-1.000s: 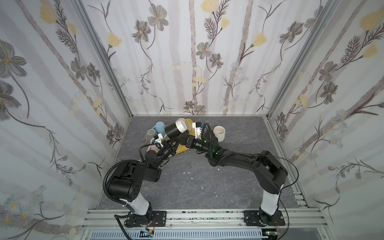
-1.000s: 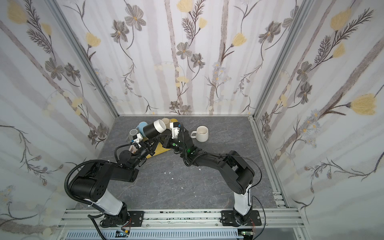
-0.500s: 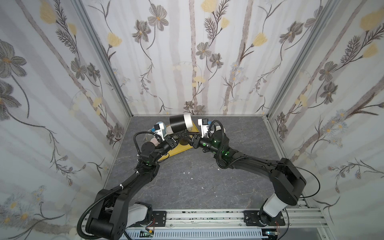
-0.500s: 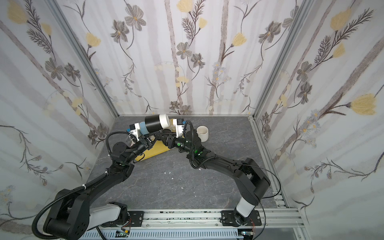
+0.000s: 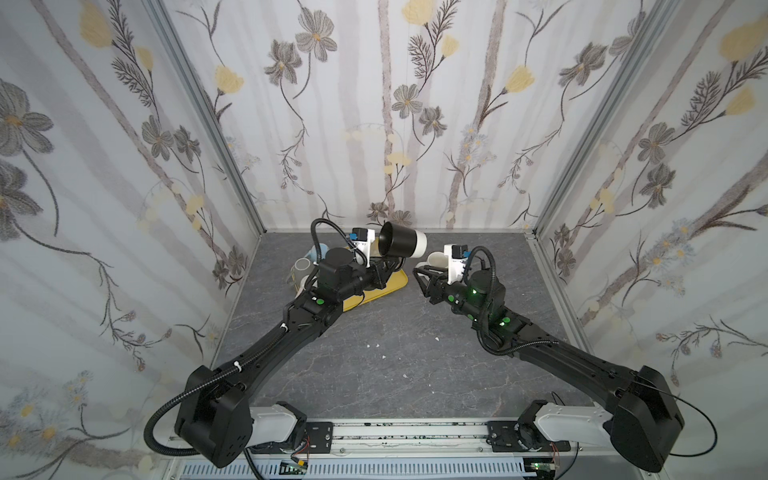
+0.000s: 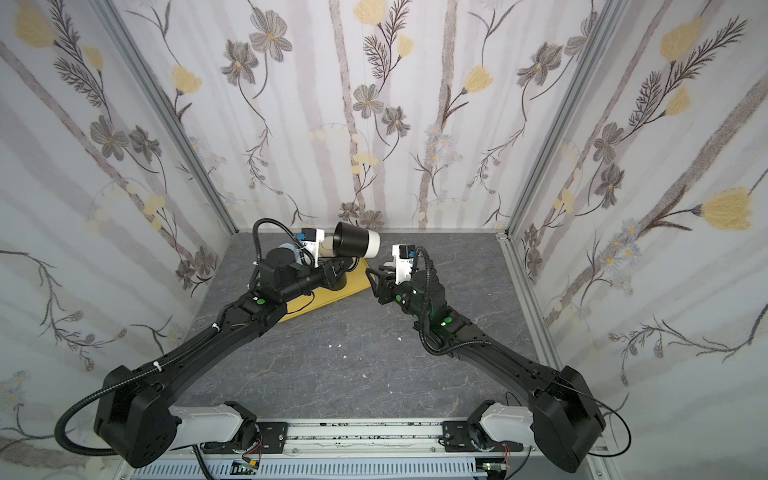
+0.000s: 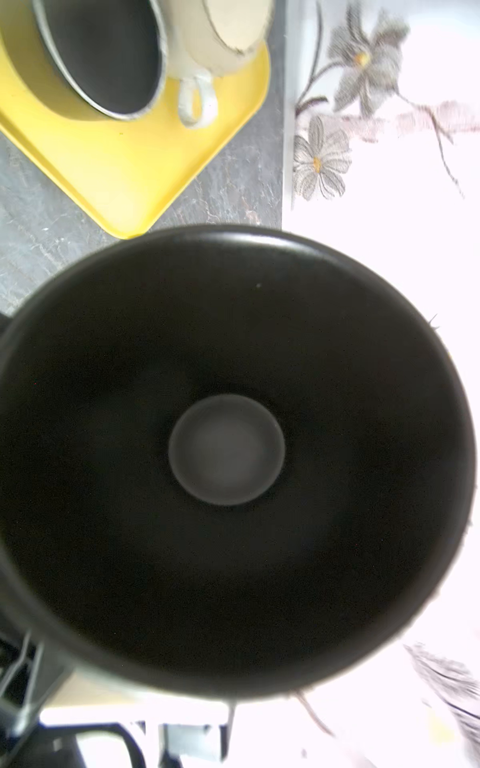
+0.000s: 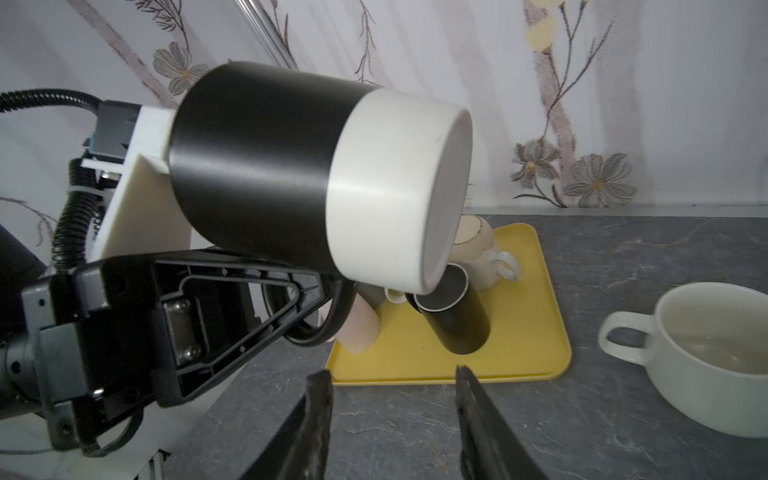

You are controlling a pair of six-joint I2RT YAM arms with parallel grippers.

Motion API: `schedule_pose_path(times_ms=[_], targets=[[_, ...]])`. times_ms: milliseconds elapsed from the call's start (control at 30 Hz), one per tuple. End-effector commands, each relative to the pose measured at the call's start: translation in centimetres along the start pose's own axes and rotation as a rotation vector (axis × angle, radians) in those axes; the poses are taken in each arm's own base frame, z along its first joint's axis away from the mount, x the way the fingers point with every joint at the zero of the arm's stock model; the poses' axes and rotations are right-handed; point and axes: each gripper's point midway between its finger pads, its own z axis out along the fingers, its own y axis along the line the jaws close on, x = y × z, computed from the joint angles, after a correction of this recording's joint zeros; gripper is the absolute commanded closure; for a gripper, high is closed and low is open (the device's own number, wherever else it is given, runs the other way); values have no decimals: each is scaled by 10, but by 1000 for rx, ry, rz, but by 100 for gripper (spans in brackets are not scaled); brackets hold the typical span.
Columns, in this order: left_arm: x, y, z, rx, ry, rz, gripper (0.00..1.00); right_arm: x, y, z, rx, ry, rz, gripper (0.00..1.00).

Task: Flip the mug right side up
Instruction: 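Set the black mug upright beside the white mug with left gripper while right withdraws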

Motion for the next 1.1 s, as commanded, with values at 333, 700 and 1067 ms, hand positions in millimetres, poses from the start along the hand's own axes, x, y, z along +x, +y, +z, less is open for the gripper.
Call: schedule_pose_path(times_ms=[333, 700, 1067], targets=[[97, -6, 114, -82, 531, 656, 100, 25, -113, -83, 325, 36, 24, 49], [149, 17, 159, -56, 704, 860, 100, 62, -155, -117, 435, 89, 80, 48], [183, 57, 162, -60, 836, 999, 100, 78, -171, -117, 453, 139, 112, 48]])
